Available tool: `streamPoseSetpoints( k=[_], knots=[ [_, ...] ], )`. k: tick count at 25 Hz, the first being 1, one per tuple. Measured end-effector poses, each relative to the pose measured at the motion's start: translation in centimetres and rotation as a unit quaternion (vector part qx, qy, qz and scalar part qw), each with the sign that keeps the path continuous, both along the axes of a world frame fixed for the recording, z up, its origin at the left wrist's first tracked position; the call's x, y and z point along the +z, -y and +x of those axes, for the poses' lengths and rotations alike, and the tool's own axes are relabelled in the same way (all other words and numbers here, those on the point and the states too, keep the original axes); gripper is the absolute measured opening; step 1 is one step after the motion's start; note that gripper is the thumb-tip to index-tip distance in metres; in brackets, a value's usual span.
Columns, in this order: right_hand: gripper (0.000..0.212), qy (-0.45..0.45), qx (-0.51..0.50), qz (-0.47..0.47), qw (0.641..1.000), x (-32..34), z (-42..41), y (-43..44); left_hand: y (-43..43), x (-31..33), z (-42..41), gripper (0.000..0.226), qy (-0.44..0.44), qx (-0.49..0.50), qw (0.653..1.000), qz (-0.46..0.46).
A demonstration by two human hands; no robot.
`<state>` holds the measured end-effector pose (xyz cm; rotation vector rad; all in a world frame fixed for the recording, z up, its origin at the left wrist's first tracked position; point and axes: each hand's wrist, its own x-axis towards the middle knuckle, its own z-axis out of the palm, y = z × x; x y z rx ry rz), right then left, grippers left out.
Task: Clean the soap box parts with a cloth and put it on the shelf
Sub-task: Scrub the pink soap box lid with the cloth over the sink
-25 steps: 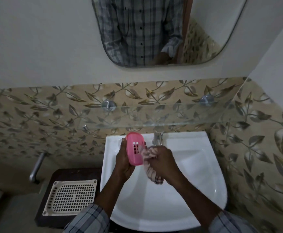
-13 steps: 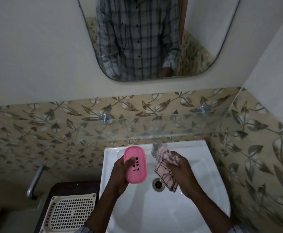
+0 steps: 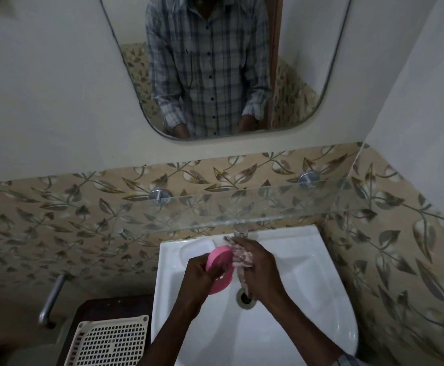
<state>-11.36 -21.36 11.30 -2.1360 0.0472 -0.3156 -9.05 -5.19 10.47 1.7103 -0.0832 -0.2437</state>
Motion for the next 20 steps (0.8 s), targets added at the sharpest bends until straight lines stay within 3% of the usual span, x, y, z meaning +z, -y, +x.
streamPoseSetpoints(
  k=[2,4,7,8,10,12,15,17,20],
  knots=[
    [0.051,0.033,0.021,-0.006,0.999,-0.6,-0.3,-1.0,0.6,0.7,0.5,0.016,0.007,0.024,0.999,-0.049],
    [0.023,-0.035,-0.011,0.087,0.996,-1.0,-0.5,-1.5,1.3,1.2,0.6,0.022,-0.008,0.077,0.993,-0.086],
    [0.035,-0.1,-0.04,0.15,0.983,-2.1,-0.6,-0.7,1.3,0.6,-0.4,0.033,-0.044,0.062,0.993,-0.093],
    [0.038,-0.099,-0.046,0.124,0.986,-2.0,-0.5,-0.1,1.0,0.7,-0.5,0.039,-0.061,0.032,0.995,-0.072],
    [0.042,-0.07,-0.011,0.023,0.997,-1.3,0.3,0.4,0.2,1.6,0.8,0.043,-0.046,-0.046,0.995,0.074],
    [0.046,-0.029,0.008,-0.095,0.995,0.1,0.7,-0.1,0.1,2.8,2.1,0.031,-0.016,-0.066,0.977,0.2],
    [0.051,0.126,0.025,-0.164,0.978,0.5,0.1,-1.9,0.4,3.7,2.2,0.009,-0.01,-0.025,0.987,0.157],
    [0.053,0.103,0.016,-0.085,0.991,0.4,-0.1,-1.8,0.2,3.3,1.3,0.02,-0.005,-0.025,0.996,0.09],
    [0.045,-0.092,0.013,0.145,0.985,0.6,0.5,-0.1,-0.2,1.9,-0.5,0.021,-0.032,-0.006,0.999,0.01]
  ],
)
